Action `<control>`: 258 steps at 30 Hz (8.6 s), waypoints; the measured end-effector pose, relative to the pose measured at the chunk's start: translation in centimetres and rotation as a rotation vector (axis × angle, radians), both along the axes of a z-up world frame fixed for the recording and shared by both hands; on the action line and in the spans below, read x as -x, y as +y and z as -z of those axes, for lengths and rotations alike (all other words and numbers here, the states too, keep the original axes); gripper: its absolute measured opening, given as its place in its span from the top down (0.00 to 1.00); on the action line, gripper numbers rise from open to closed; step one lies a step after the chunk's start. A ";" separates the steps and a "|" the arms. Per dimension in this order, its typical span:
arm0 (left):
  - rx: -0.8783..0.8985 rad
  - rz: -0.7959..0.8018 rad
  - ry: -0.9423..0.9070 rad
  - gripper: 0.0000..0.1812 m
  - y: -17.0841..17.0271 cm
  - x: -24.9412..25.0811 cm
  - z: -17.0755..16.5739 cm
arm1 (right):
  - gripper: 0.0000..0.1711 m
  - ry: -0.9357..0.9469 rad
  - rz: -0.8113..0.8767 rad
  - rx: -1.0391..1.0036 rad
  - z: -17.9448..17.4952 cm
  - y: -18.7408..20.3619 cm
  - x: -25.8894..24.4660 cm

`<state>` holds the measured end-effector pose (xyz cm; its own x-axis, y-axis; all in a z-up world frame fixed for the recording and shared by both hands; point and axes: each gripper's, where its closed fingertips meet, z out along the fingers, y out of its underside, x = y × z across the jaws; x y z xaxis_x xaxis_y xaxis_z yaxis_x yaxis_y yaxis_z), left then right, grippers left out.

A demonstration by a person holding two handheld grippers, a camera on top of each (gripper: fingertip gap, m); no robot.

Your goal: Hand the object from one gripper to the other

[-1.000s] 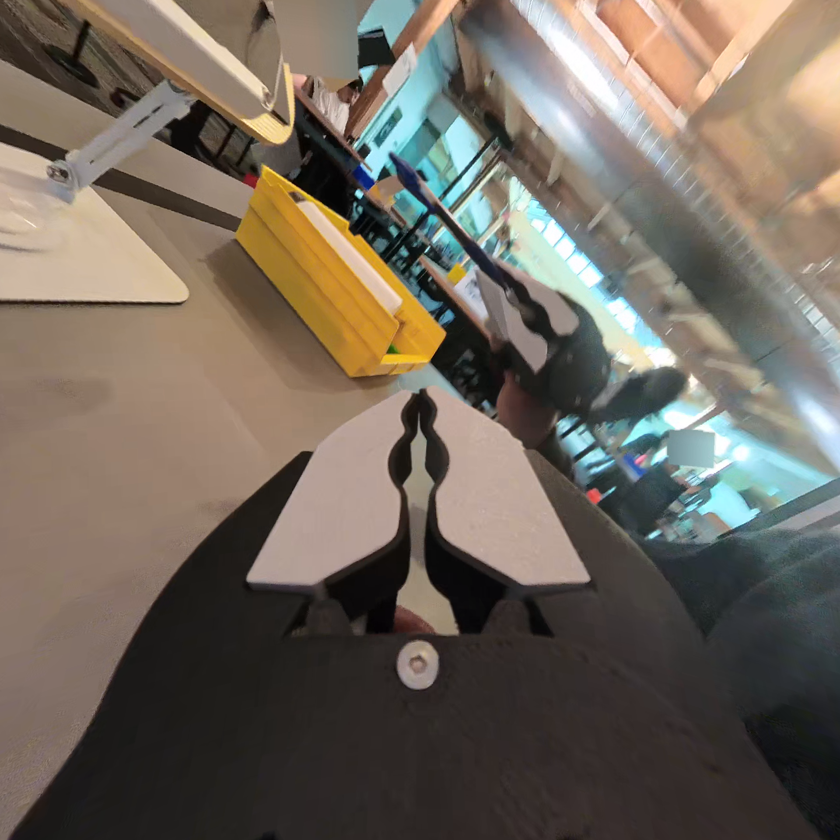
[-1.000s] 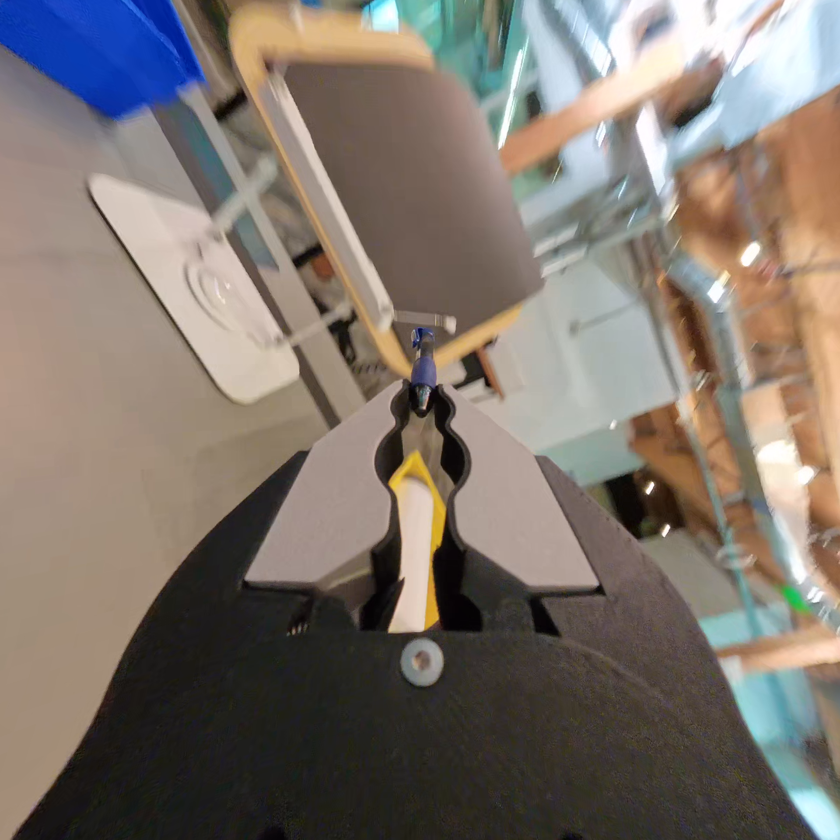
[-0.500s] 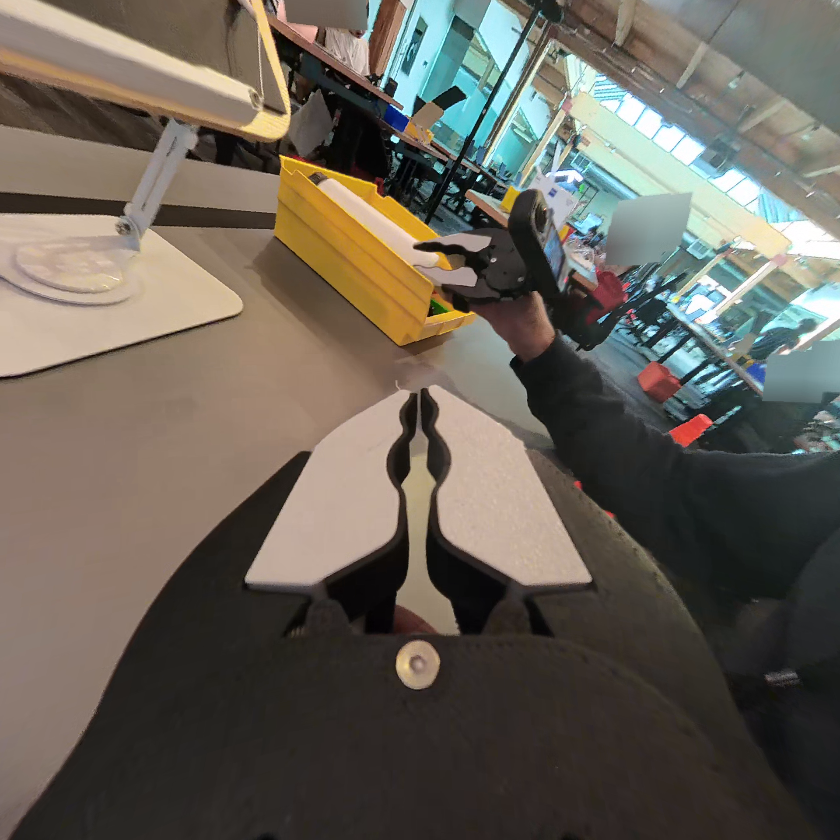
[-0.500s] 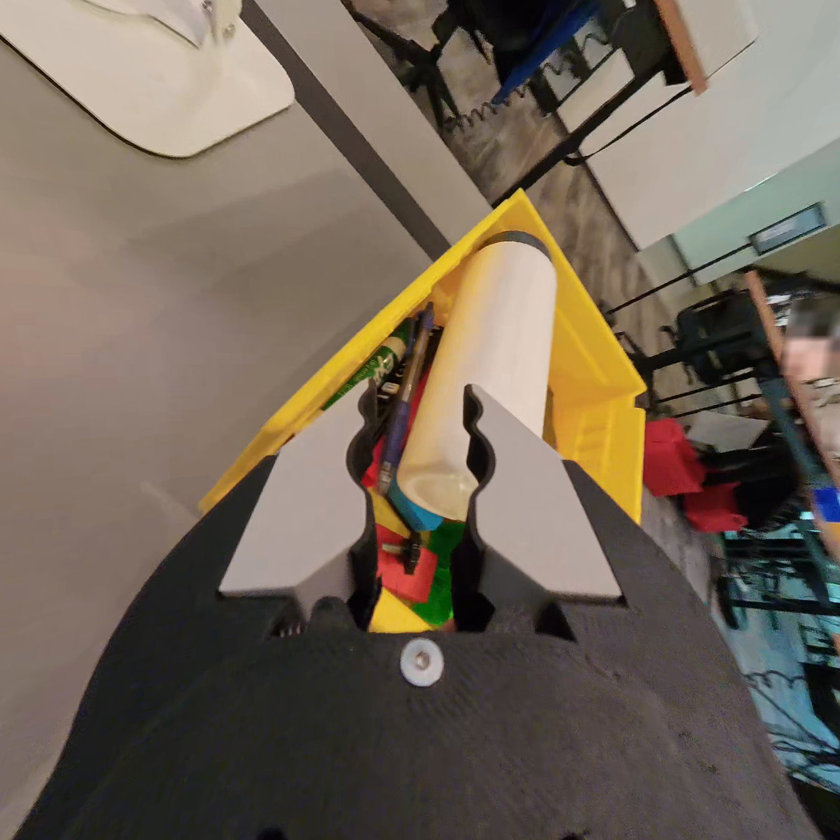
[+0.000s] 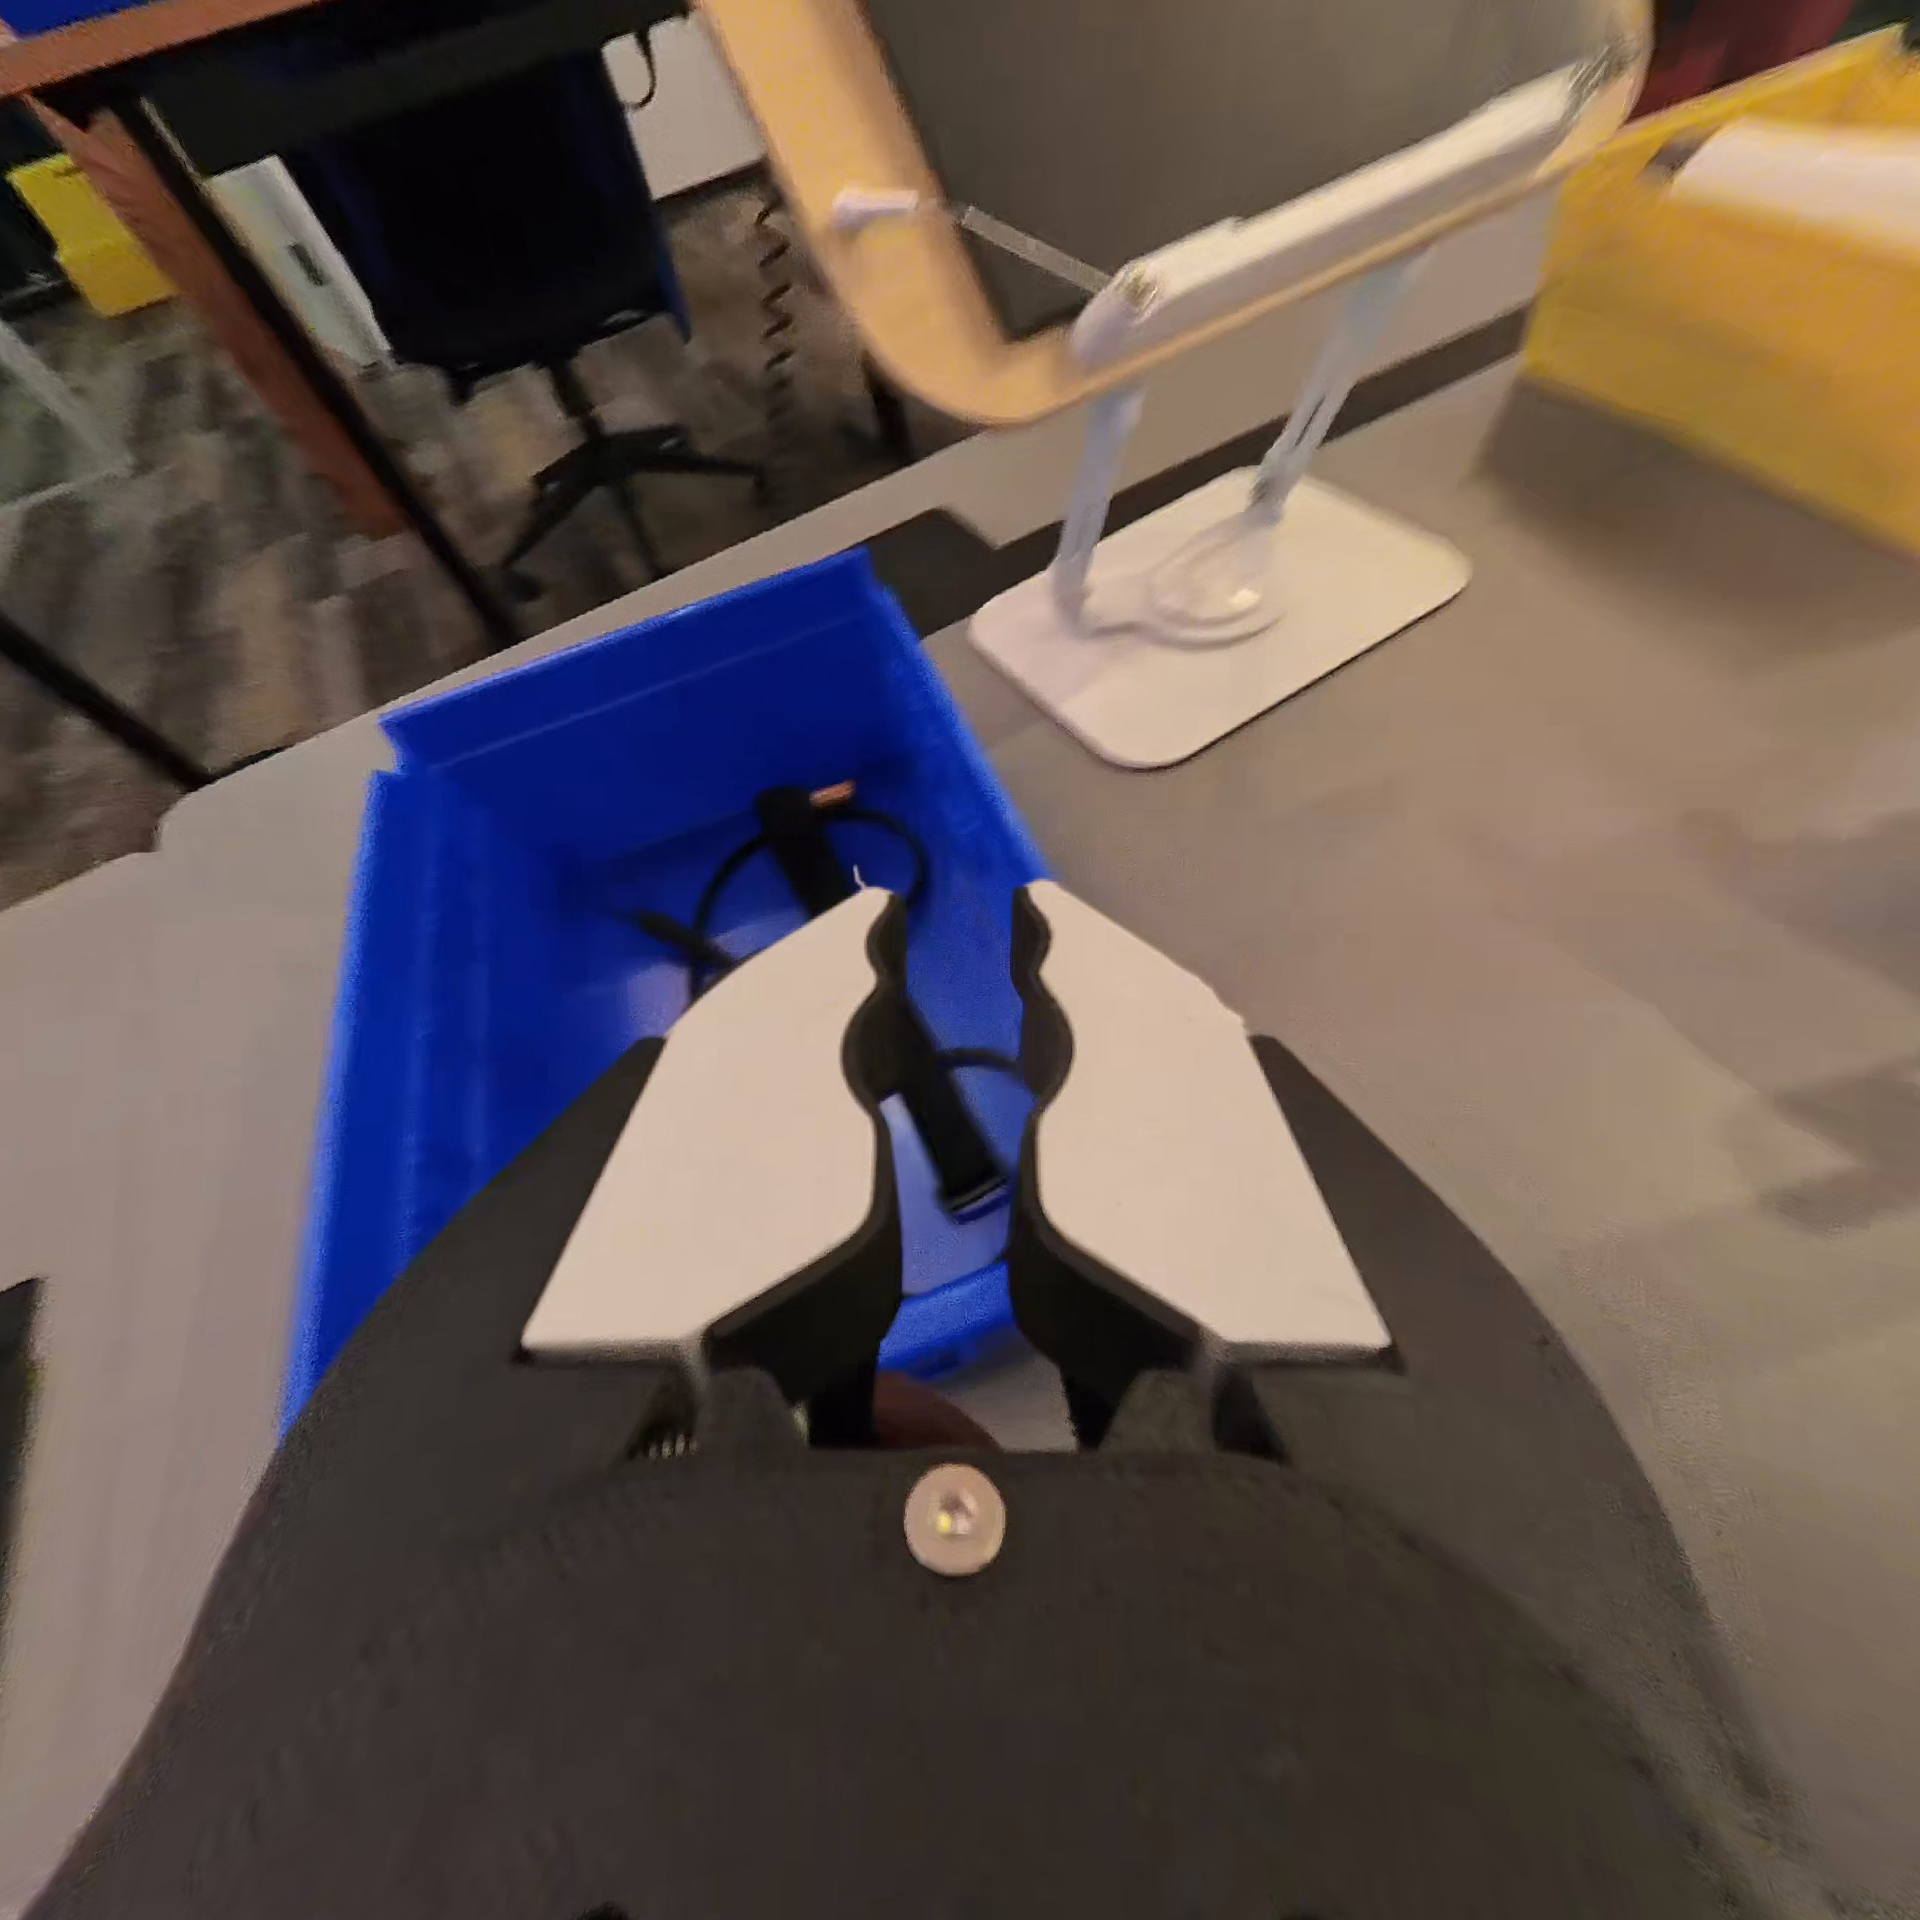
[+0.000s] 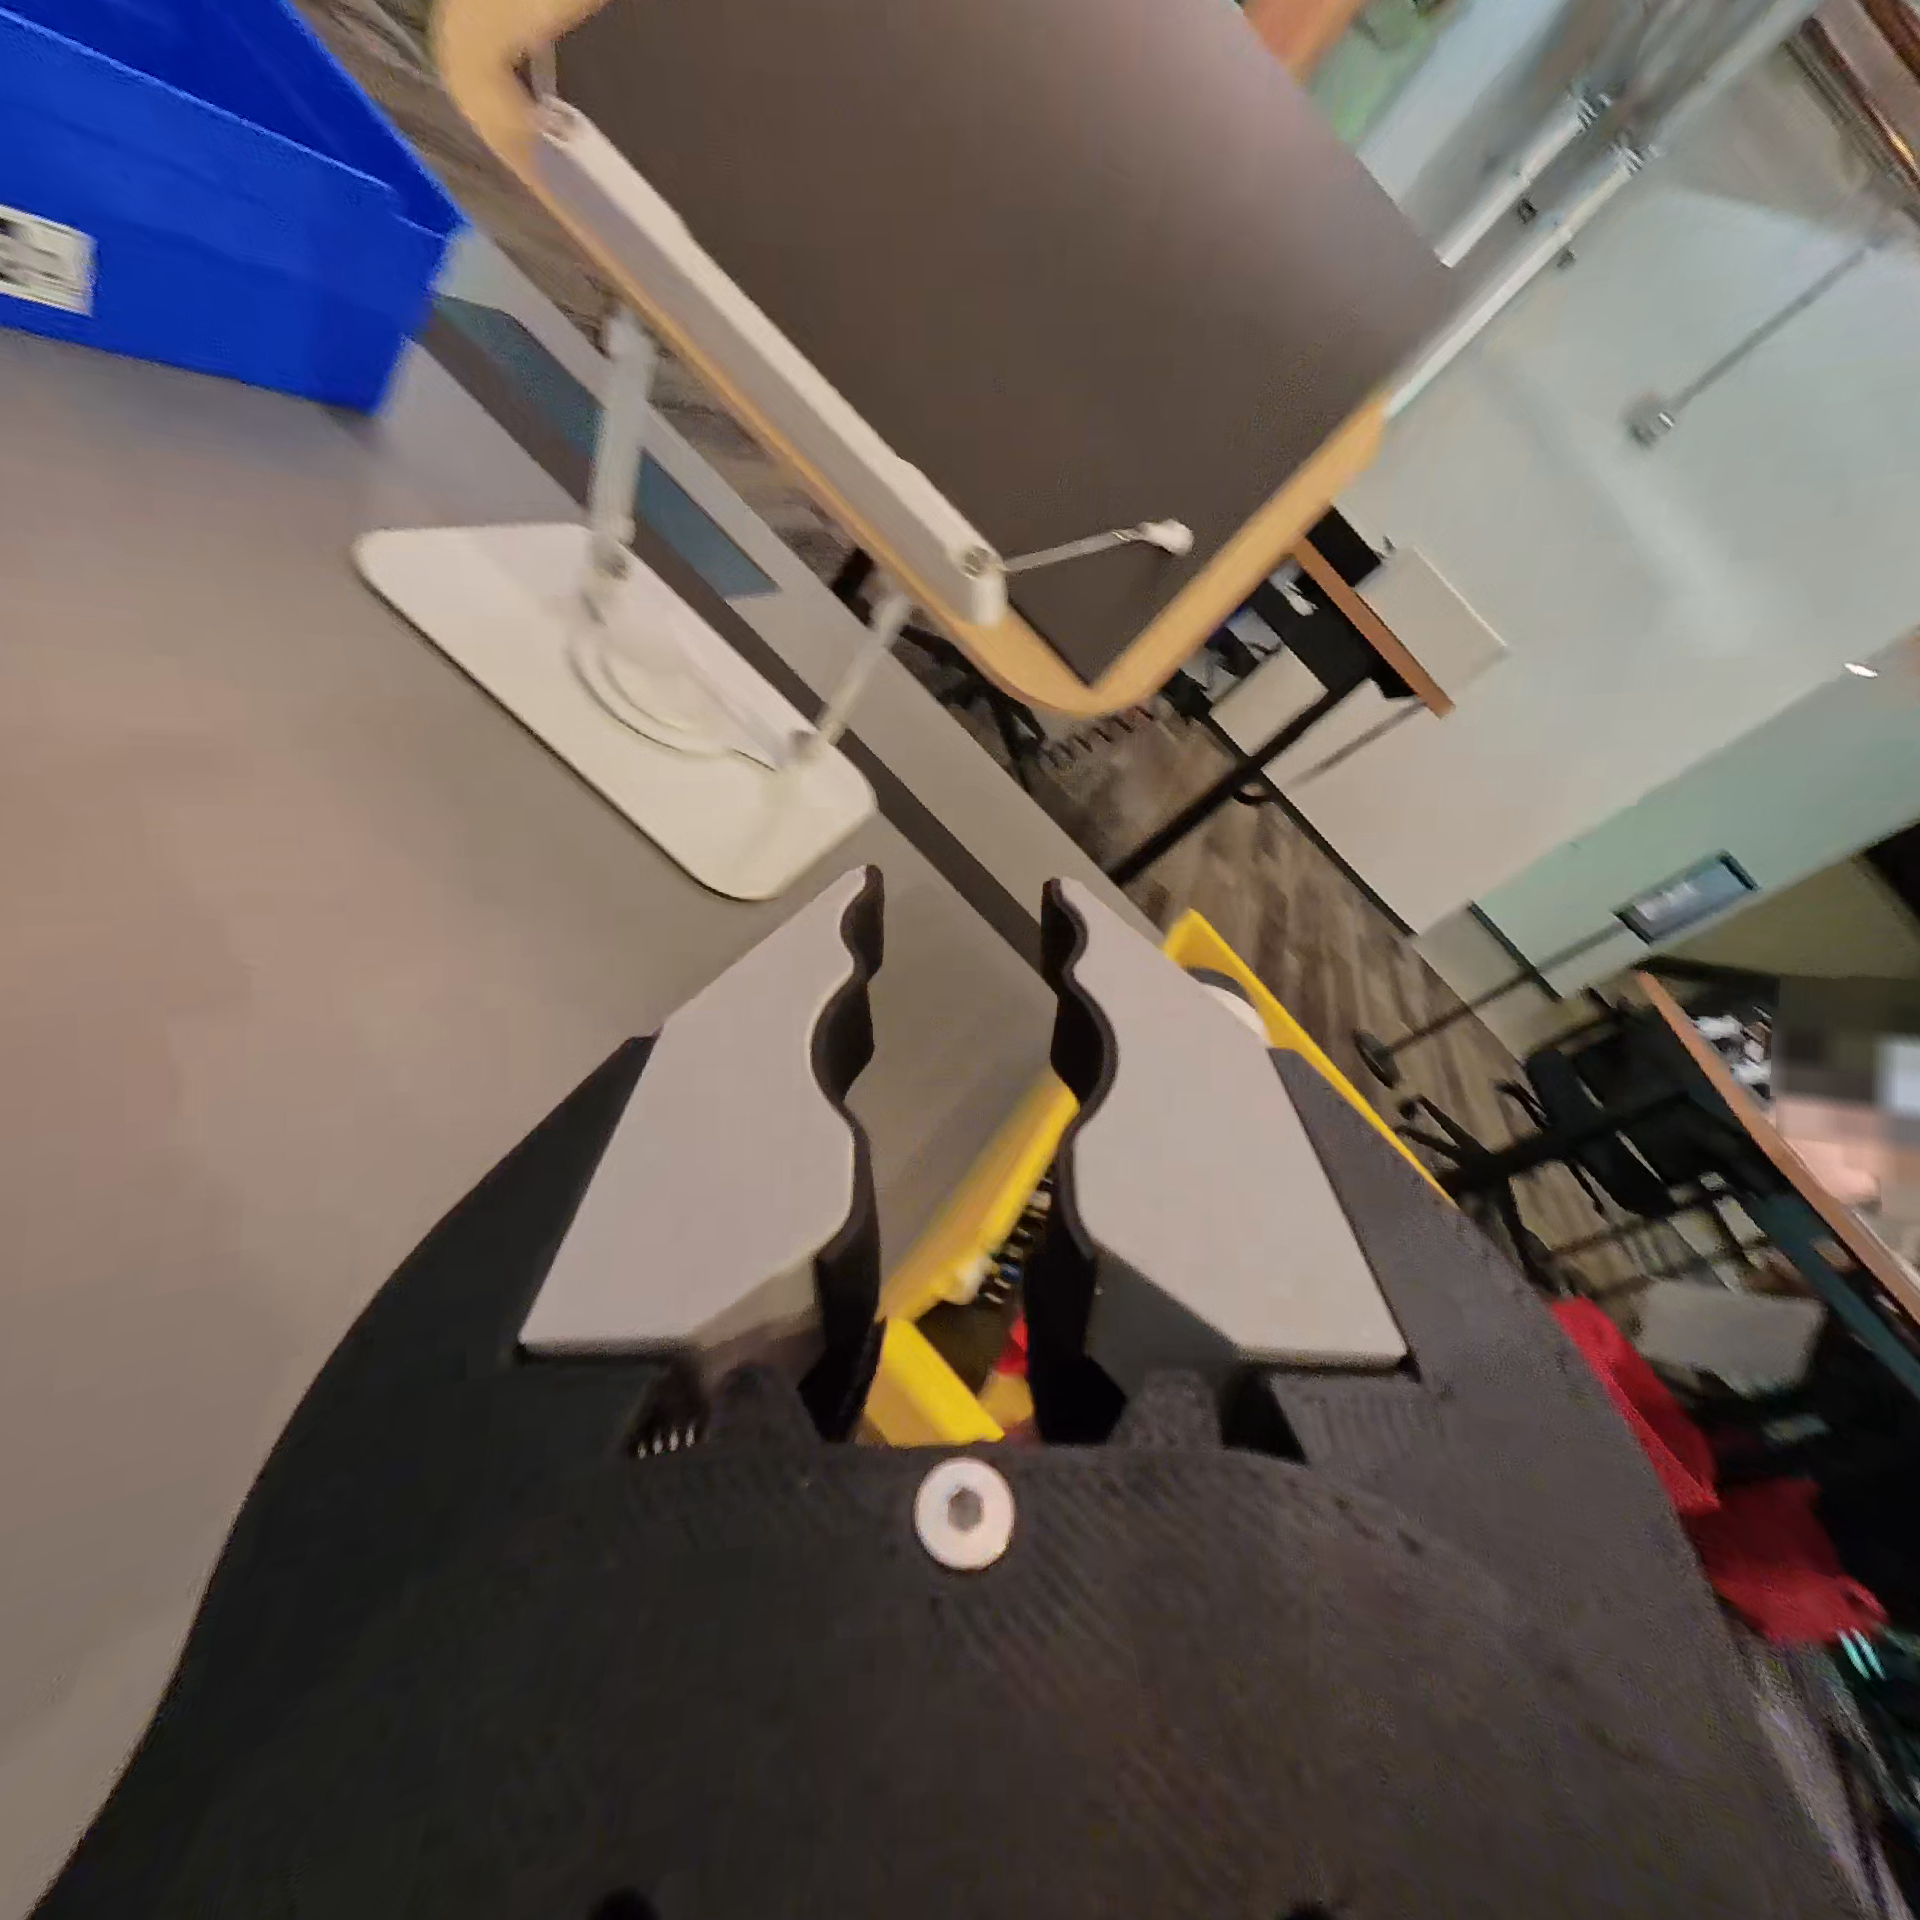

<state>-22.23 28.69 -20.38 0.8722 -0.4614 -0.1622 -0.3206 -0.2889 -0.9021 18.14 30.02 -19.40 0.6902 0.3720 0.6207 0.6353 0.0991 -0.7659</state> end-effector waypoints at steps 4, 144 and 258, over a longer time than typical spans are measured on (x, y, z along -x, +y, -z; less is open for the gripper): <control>0.077 -0.013 0.128 0.86 2.5 2.1 2.9 | 0.85 0.003 -0.111 0.055 3.7 -0.4 4.7; -0.051 0.854 -0.183 0.45 -10.5 -28.0 1.0 | 1.00 0.583 -1.091 0.477 -5.5 -15.3 18.7; -0.070 0.514 0.007 0.35 -8.0 -30.0 4.6 | 1.00 0.770 -0.493 0.554 -0.8 -6.6 14.3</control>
